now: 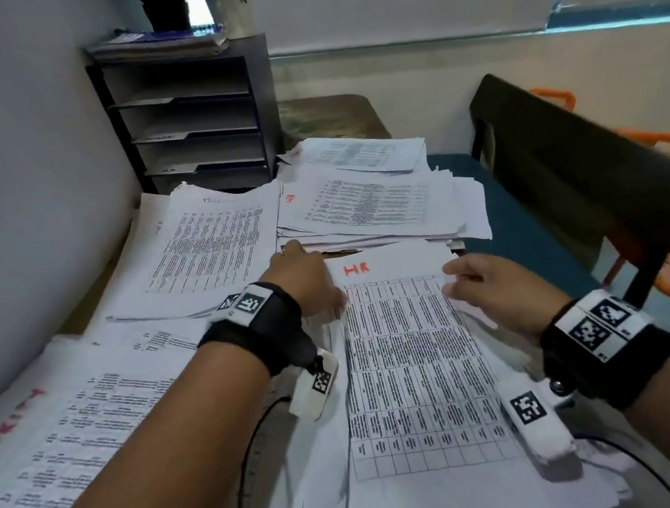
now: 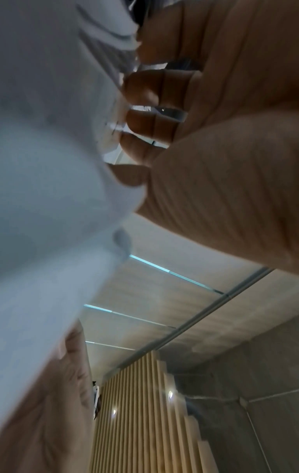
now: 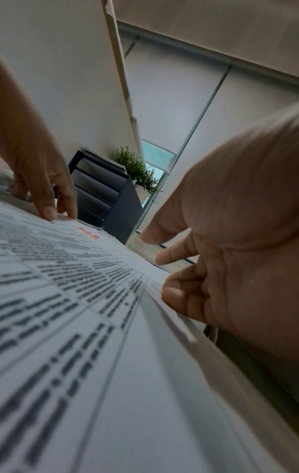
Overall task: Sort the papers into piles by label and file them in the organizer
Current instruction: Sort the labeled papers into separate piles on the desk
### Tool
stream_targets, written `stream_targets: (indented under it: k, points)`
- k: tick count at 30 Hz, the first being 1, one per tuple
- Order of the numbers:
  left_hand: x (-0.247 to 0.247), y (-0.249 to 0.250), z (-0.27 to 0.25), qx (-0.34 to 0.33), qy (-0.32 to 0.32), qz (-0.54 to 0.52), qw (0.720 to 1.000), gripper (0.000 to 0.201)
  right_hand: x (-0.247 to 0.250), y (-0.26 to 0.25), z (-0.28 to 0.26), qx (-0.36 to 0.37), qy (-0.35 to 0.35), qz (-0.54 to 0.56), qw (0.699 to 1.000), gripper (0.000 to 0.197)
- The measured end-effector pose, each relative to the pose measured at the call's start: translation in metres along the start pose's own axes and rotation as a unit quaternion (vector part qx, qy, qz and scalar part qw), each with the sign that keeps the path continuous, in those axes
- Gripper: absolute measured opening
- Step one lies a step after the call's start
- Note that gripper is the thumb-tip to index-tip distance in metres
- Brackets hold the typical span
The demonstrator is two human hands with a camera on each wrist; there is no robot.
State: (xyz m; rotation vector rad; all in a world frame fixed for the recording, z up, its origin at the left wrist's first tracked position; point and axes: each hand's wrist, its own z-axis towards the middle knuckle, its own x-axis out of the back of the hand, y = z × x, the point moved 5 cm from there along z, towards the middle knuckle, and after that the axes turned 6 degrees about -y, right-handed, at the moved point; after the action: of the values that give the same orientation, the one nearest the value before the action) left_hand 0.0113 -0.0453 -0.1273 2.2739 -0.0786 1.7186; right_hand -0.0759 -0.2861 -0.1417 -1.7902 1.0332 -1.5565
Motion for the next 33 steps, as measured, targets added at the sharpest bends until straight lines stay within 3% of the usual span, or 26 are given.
stream_targets:
  k: [4, 8, 13, 16, 18, 20, 23, 26, 28, 30, 33]
  points:
    - [0.001, -0.006, 0.003, 0.007, 0.026, -0.042, 0.999, 0.065, -0.001, -0.001, -0.001, -0.006, -0.004, -0.007, 1.000, 0.043]
    - [0.008, -0.008, 0.006, -0.030, 0.071, -0.054, 0.996, 0.011, 0.000, 0.000, 0.000, -0.011, 0.003, 0.008, 1.000, 0.055]
    - [0.019, -0.016, 0.005, -0.050, 0.114, -0.118, 0.985, 0.026, 0.003, 0.000, -0.001, -0.009, 0.014, 0.031, 0.999, 0.062]
    - [0.027, -0.017, 0.003, -0.065, 0.136, -0.134, 0.979, 0.027, 0.004, 0.004, 0.002, -0.001, 0.011, 0.035, 0.999, 0.056]
    - [0.039, -0.016, -0.001, -0.085, 0.185, -0.180, 0.962, 0.022, 0.007, 0.003, 0.004, 0.019, 0.015, 0.049, 0.999, 0.042]
    - [0.049, -0.013, -0.005, -0.110, 0.212, -0.261, 0.936, 0.017, 0.008, 0.003, 0.006, 0.030, 0.008, 0.088, 0.996, 0.043]
    - [0.062, -0.013, -0.009, -0.145, 0.246, -0.441, 0.851, 0.018, 0.010, 0.004, 0.009, 0.027, -0.011, 0.146, 0.989, 0.053]
    - [0.071, -0.021, -0.012, -0.128, 0.292, -0.554, 0.769, 0.015, 0.008, -0.001, 0.006, 0.031, -0.056, 0.228, 0.972, 0.042]
    - [0.072, -0.029, -0.010, -0.106, 0.305, -0.600, 0.732, 0.013, 0.004, -0.008, -0.001, 0.051, -0.099, 0.250, 0.962, 0.037]
    - [0.070, -0.038, -0.006, -0.071, 0.290, -0.610, 0.734, 0.024, 0.007, -0.012, -0.004, 0.076, -0.092, 0.231, 0.966, 0.034]
    - [0.065, -0.044, -0.004, -0.045, 0.178, -0.595, 0.783, 0.057, 0.021, -0.018, -0.001, 0.118, -0.024, 0.134, 0.984, 0.030]
